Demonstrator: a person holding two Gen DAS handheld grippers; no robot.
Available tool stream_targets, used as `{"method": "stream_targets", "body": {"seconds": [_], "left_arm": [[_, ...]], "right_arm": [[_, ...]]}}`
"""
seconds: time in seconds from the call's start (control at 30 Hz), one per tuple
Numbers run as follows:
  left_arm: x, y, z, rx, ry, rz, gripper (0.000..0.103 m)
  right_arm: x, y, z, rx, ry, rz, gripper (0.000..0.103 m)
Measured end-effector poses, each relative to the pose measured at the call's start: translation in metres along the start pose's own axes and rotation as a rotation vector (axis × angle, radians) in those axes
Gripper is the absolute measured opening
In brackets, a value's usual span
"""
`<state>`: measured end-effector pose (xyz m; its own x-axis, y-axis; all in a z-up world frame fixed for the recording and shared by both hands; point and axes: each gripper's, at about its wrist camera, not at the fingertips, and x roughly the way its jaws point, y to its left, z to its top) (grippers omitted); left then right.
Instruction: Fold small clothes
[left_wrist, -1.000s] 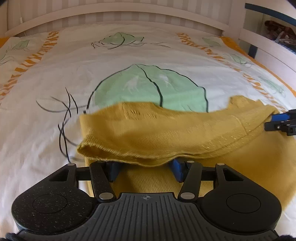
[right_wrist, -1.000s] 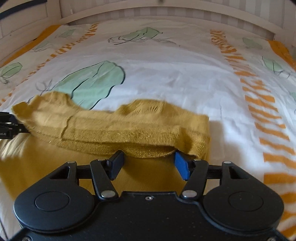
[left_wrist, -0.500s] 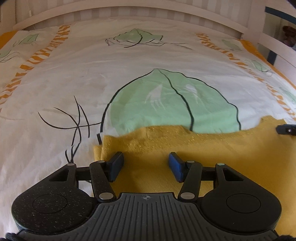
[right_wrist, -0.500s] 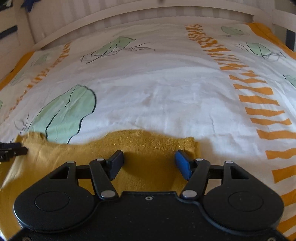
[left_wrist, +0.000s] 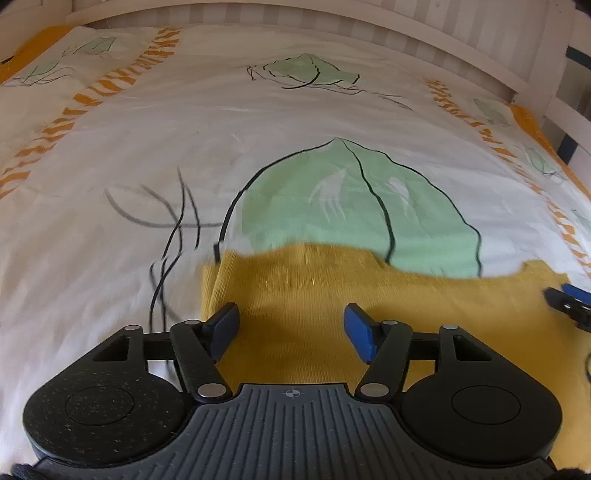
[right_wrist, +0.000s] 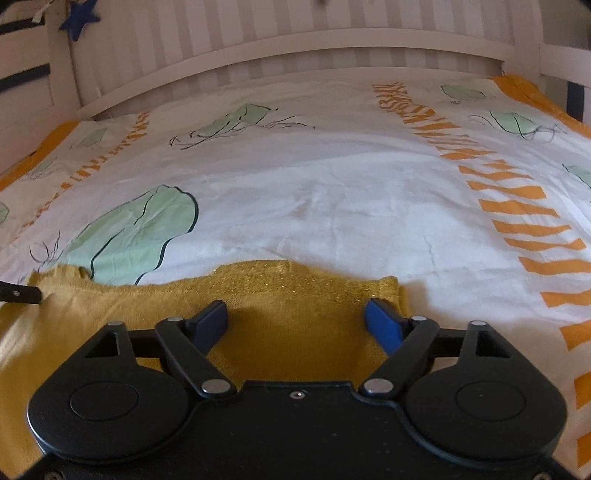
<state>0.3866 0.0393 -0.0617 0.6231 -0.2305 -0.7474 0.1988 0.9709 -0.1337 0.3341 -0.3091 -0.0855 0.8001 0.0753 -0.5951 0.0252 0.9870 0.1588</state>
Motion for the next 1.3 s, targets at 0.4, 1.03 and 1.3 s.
{"method": "stream_targets", "body": {"seconds": [0.4, 1.03, 1.3], "left_arm": [[-0.061, -0.006, -0.049, -0.009, 0.088, 0.072, 0.065], [-0.047, 0.011, -0.062, -0.078, 0.117, 0.095, 0.074], [-0.049, 0.014, -0.060, -0.097, 0.126, 0.087, 0.074]], "right_arm": [[0.004, 0.004, -0.002, -0.027, 0.012, 0.018, 0.098], [-0.050, -0.031, 0.015, 0.253, 0.194, 0.058, 0.102], [-0.085, -0.065, -0.027, 0.496, 0.333, 0.070, 0.103]]}}
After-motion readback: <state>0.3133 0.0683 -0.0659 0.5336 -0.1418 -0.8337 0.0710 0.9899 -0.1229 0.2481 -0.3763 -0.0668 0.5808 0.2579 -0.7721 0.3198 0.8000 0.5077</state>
